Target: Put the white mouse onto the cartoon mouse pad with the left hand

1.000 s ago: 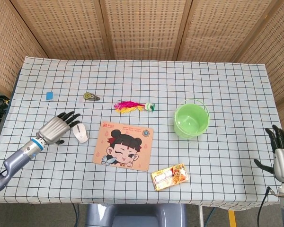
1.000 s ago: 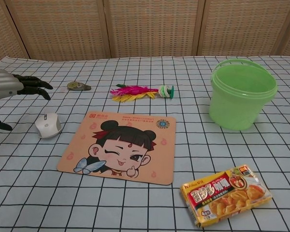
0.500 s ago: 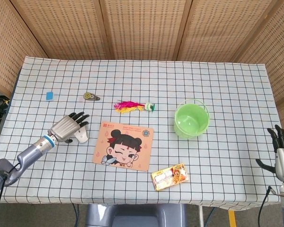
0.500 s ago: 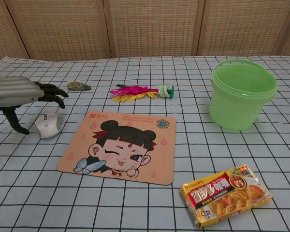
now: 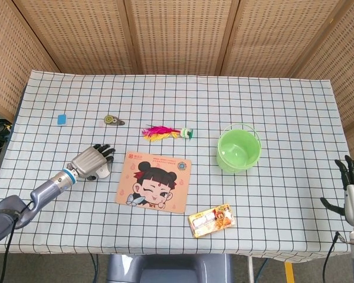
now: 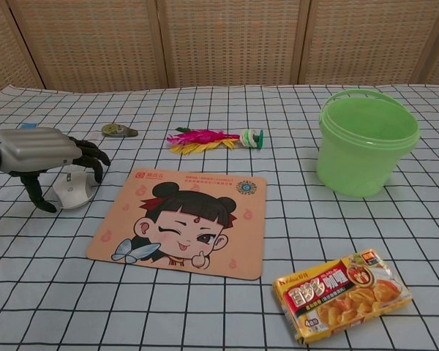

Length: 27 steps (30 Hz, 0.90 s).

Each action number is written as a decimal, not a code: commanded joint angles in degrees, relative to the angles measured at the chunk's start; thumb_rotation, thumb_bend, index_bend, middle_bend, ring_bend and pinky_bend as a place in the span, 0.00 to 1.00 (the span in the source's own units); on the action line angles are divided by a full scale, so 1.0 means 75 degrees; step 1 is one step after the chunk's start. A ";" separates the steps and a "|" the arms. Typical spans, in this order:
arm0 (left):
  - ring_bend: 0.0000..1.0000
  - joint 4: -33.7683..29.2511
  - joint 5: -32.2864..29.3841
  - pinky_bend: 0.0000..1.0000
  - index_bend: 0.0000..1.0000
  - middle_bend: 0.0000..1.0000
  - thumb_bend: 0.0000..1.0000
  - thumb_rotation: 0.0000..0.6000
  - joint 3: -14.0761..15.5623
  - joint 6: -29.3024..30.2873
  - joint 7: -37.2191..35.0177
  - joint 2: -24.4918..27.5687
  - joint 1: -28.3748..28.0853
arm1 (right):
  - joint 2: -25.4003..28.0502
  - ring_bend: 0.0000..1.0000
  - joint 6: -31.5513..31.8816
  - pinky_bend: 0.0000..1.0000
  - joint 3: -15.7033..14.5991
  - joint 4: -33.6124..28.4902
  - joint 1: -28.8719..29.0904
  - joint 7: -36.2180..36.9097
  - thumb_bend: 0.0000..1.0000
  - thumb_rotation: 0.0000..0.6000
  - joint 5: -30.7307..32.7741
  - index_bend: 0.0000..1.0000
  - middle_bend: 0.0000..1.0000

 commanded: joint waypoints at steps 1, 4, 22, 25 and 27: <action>0.17 0.0052 -0.0007 0.27 0.40 0.20 0.28 1.00 0.0053 0.0052 -0.0020 -0.0044 0.0010 | -0.0011 0.00 0.0020 0.00 0.0008 0.0016 0.0000 0.0009 0.08 1.00 -0.0009 0.14 0.00; 0.27 0.0227 -0.0059 0.35 0.54 0.32 0.42 1.00 0.0029 0.0349 -0.0007 -0.0167 0.0108 | -0.0034 0.00 0.0049 0.00 0.0006 0.0048 -0.0001 0.0012 0.08 1.00 -0.0036 0.14 0.00; 0.39 -0.0269 0.0394 0.44 0.70 0.46 0.51 1.00 -0.0024 0.1742 0.0388 0.0116 -0.0212 | 0.0002 0.00 0.0107 0.00 0.0030 0.0013 -0.0028 0.0145 0.08 1.00 -0.0062 0.14 0.00; 0.39 -0.0621 0.0613 0.44 0.70 0.46 0.51 1.00 -0.0022 0.1896 0.0690 0.0219 -0.0410 | 0.0020 0.00 0.0120 0.00 0.0041 0.0008 -0.0037 0.0193 0.08 1.00 -0.0059 0.14 0.00; 0.39 -0.0799 0.0760 0.44 0.70 0.46 0.51 1.00 -0.0014 0.1989 0.0836 0.0249 -0.0529 | 0.0029 0.00 0.0122 0.00 0.0047 0.0007 -0.0040 0.0223 0.08 1.00 -0.0055 0.14 0.00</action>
